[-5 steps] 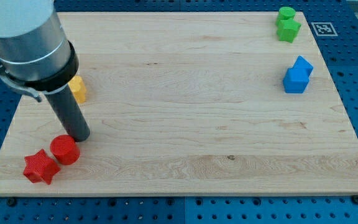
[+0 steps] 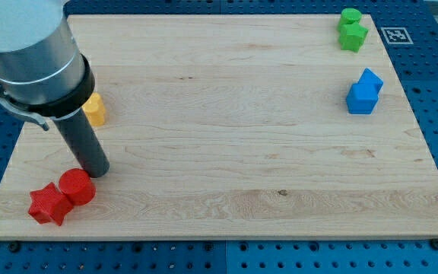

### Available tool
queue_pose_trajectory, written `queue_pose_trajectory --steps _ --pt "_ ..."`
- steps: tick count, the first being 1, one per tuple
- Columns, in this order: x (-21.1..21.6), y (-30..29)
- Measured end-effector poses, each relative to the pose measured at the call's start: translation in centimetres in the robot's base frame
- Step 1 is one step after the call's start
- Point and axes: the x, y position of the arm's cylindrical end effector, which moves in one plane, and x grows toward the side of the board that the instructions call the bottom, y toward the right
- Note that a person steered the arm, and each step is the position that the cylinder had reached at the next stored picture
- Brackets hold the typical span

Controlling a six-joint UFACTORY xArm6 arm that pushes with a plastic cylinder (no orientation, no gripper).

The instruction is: Move your arm to the right of the cube

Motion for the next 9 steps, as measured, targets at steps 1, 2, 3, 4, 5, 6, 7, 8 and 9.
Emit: queue_pose_trajectory --steps 1,2,3,4,5,6,7,8,9 --pt "0.0 3.1" --pt "0.4 7.9" --pt "0.8 12.3" --pt "1.5 18.0" --pt "2.1 23.8" --pt "2.4 29.9" --pt "2.6 35.3" --pt "2.6 39.0" --pt "2.6 41.4"
